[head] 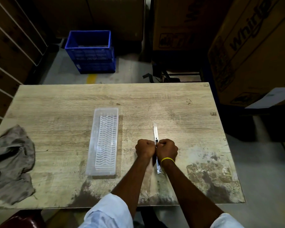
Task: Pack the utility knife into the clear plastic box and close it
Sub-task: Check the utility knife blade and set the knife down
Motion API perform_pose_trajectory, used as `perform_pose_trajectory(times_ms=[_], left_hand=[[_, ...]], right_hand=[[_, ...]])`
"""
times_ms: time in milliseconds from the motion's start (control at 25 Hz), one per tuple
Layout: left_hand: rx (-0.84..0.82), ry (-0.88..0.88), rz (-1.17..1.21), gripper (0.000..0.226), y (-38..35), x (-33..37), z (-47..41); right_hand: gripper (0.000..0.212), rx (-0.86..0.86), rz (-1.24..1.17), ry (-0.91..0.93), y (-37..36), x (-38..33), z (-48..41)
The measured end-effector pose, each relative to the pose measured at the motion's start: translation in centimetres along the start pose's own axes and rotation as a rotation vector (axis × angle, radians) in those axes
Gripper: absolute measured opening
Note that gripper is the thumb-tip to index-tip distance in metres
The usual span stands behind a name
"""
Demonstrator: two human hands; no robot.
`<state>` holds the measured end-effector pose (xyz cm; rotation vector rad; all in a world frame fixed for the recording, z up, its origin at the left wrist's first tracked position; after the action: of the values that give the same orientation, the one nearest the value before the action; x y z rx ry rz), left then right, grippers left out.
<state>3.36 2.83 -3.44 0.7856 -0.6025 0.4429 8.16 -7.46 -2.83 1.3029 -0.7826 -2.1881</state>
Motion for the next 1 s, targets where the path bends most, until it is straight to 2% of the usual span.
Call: perform_pose_trajectory(times_ms=[160,360,480,720,1000], left_hand=[[-0.065,0.083,0.180,0.008,-0.3,-0.5,-0.2],[-0.103,0.131,0.399,0.014,1.3,0.1,0.0],[-0.100,0.084,0.455,0.017,3.5,2.1,-0.6],[-0.049,-0.098,0.498,0.019,9.9,4.3,-2.1],[-0.145,-0.110,0.580,0.013,14.8,2.4,-3.0]], right_hand=[[0.013,-0.039,-0.049,-0.050,-0.2,-0.2,-0.5],[0.010,-0.109,-0.188,-0.020,-1.0,-1.8,0.1],[0.016,-0.181,-0.380,-0.020,-1.5,-3.6,0.3],[0.020,-0.345,-0.610,-0.001,-2.3,-8.1,3.3],[0.017,-0.468,-0.752,0.032,-4.0,-10.2,7.4]])
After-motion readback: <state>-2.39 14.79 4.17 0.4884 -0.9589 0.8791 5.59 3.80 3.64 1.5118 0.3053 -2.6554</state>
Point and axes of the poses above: each hand's wrist, its own z-axis away from the middle knuckle, its own y-axis out of the back of the hand, x = y × z, the point moved 4 cm from there along -z, towards the middle knuckle, and after that the axes turned 10 degrees about x, right-handed, at the moved point
